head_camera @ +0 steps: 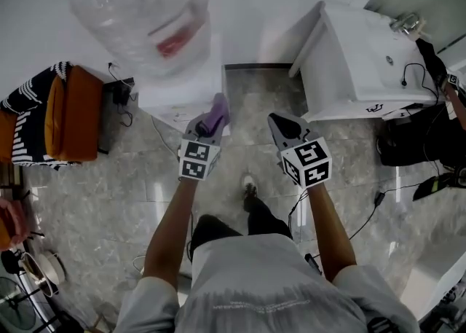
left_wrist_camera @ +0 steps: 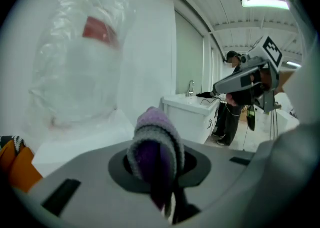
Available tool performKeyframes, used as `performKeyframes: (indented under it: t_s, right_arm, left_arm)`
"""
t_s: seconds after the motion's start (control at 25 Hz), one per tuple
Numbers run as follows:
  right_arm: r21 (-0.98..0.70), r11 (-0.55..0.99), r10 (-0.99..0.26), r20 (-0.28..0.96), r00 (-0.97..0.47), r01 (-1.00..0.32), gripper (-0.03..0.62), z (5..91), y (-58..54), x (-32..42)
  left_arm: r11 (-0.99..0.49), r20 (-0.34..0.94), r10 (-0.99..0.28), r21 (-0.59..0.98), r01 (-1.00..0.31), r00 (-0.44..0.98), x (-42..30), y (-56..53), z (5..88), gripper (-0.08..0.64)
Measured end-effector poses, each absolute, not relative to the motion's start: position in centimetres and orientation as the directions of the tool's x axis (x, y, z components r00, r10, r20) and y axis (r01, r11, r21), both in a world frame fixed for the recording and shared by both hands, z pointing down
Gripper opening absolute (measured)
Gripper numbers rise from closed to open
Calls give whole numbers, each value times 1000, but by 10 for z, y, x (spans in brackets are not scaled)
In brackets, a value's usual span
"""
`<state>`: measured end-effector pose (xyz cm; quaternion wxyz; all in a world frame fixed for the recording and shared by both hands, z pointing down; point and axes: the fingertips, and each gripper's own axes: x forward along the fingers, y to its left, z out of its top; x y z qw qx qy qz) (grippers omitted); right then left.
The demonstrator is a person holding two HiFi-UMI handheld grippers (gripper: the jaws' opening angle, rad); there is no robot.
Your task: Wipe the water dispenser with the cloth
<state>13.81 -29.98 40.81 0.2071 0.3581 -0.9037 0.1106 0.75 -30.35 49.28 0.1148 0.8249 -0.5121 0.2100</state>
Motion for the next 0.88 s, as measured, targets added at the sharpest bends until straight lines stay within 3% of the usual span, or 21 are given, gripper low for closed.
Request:
performKeyframes:
  t_s: [0.32, 0.52, 0.88]
  right_arm:
    - [-77, 708, -575, 514, -636, -702, 14, 446, -311, 138]
    - [-67, 645, -622, 533, -574, -762, 14, 451, -291, 137]
    - [-9, 547, -707, 531, -467, -837, 14, 434, -236, 100]
  left_arm:
    - [-390, 553, -763, 17, -920, 334, 13, -340, 563, 80]
    - [-306, 532, -797, 54, -951, 287, -15, -350, 581, 80]
    - [-280, 462, -843, 63, -958, 276, -77, -333, 569, 80]
